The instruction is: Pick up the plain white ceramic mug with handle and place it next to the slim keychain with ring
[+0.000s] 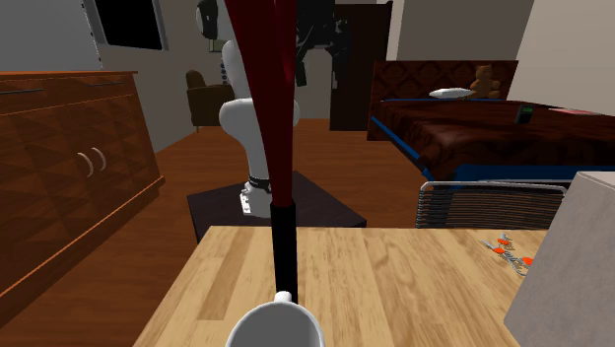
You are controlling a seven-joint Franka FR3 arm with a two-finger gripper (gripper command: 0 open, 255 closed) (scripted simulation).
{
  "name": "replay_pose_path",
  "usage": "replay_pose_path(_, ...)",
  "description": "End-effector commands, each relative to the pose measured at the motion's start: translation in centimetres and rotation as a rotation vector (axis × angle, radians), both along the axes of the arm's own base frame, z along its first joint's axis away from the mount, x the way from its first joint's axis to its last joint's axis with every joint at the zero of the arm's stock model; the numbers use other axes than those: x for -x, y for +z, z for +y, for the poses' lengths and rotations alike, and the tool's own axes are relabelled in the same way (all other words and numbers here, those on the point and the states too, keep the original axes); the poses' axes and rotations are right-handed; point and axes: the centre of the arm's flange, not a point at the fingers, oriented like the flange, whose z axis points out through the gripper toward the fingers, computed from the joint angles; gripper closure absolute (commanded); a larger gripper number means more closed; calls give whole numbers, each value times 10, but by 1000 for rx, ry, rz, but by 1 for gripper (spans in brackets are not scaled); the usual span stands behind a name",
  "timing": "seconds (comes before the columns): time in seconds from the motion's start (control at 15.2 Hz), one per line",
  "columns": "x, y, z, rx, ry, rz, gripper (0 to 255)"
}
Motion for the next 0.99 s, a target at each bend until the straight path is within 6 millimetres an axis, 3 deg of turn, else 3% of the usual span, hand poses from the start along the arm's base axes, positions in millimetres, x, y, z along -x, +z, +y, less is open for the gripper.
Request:
replay_pose_path(0.0, 0, 0, 0, 0, 0, 0, 0)
replay_pose_path(0.92, -101, -97, -117, 12, 43, -29, 0)
